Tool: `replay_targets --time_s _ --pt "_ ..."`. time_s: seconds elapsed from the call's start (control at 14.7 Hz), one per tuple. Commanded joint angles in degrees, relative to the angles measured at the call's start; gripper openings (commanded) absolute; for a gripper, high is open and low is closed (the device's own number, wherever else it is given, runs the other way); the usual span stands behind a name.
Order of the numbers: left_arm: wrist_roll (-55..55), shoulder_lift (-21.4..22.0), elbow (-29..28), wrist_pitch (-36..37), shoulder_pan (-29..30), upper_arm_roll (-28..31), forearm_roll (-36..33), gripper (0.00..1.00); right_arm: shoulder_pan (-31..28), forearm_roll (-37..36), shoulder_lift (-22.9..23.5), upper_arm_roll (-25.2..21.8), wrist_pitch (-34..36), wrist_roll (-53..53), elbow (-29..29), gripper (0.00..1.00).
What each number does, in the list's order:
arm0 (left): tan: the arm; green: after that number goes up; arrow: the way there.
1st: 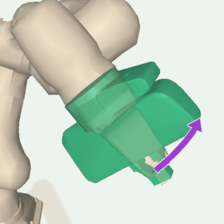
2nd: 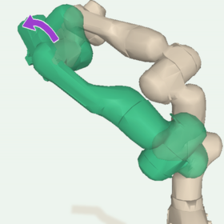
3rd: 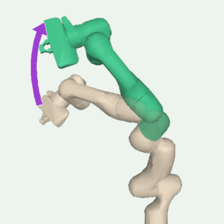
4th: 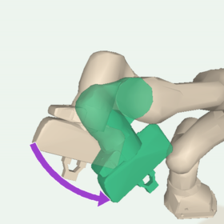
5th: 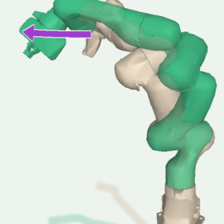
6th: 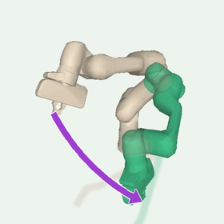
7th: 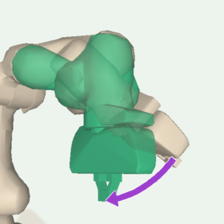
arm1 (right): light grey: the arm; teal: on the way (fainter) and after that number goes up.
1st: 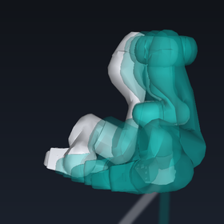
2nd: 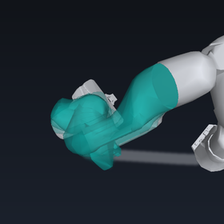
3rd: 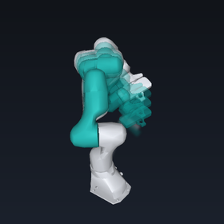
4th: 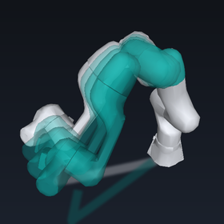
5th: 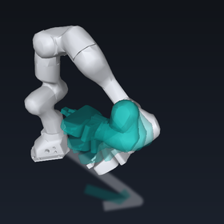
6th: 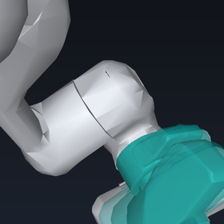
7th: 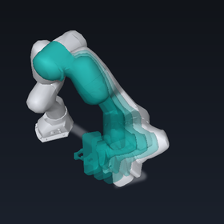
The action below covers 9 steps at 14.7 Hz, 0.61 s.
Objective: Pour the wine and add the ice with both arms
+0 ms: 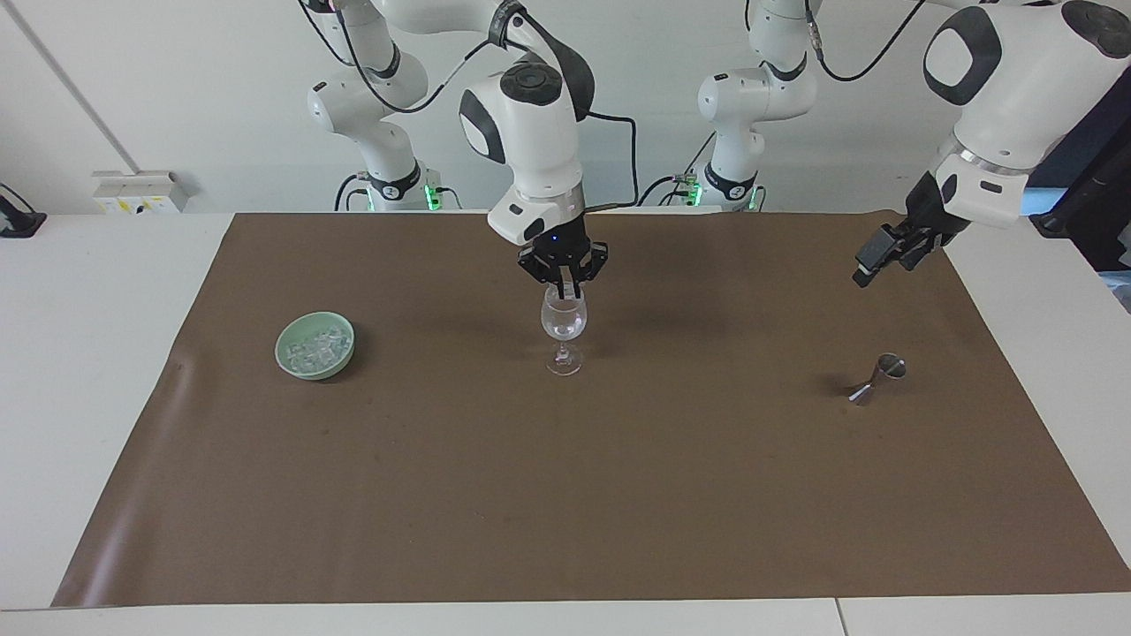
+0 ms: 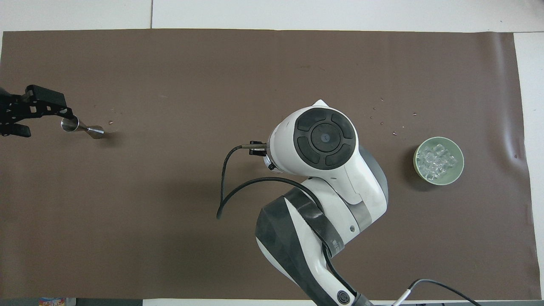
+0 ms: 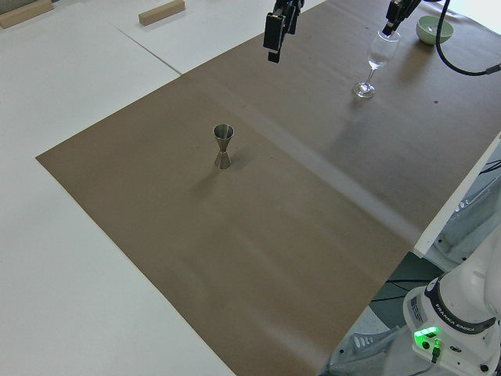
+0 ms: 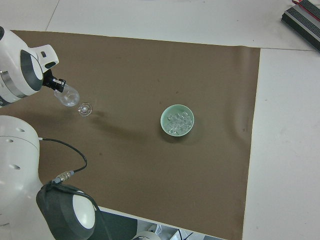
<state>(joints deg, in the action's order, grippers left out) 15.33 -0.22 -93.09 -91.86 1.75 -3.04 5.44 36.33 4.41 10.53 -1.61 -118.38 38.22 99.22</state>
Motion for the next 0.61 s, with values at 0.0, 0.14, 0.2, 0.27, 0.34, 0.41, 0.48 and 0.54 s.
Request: replay_targets --time_s 0.0,0.14,0.2,0.27,0.34,0.41,0.48,0.54 --pt "-7.39 0.04 3.95 9.21 -0.79 1.37 -0.70 1.00 -0.47 -0.90 -1.39 0.20 -1.77 -0.08 2.38 0.17" --pt "-12.15 -0.57 7.04 12.75 -1.40 1.54 -1.31 1.00 -0.38 -0.90 -1.57 0.20 -1.59 0.01 2.47 0.25" --pt "-12.17 -0.31 7.05 13.11 -2.18 1.54 -1.49 1.00 -0.38 -0.90 -1.57 0.20 -1.07 0.01 2.30 0.36" --pt "-12.25 -0.05 7.05 13.20 -3.24 1.72 -2.71 1.00 -0.38 -0.81 -1.65 0.20 -0.63 0.01 2.29 0.46" --pt "-12.25 0.30 6.87 13.11 -3.77 2.15 -3.94 1.00 -0.30 -0.81 -1.66 0.20 -0.45 0.10 2.21 0.48" --pt "-12.25 0.39 6.87 13.11 -4.38 2.42 -3.95 1.00 -0.38 -0.90 -1.57 0.20 0.07 0.01 1.60 0.49" --pt "-12.25 0.57 6.78 13.20 -4.74 2.86 -3.95 1.00 -0.56 -0.90 -1.31 0.20 1.21 0.01 0.63 0.49" --pt "-12.34 0.74 6.52 13.29 -4.65 2.95 -3.95 1.00 -0.73 -0.90 -0.87 0.20 2.87 -0.08 -1.55 0.49"
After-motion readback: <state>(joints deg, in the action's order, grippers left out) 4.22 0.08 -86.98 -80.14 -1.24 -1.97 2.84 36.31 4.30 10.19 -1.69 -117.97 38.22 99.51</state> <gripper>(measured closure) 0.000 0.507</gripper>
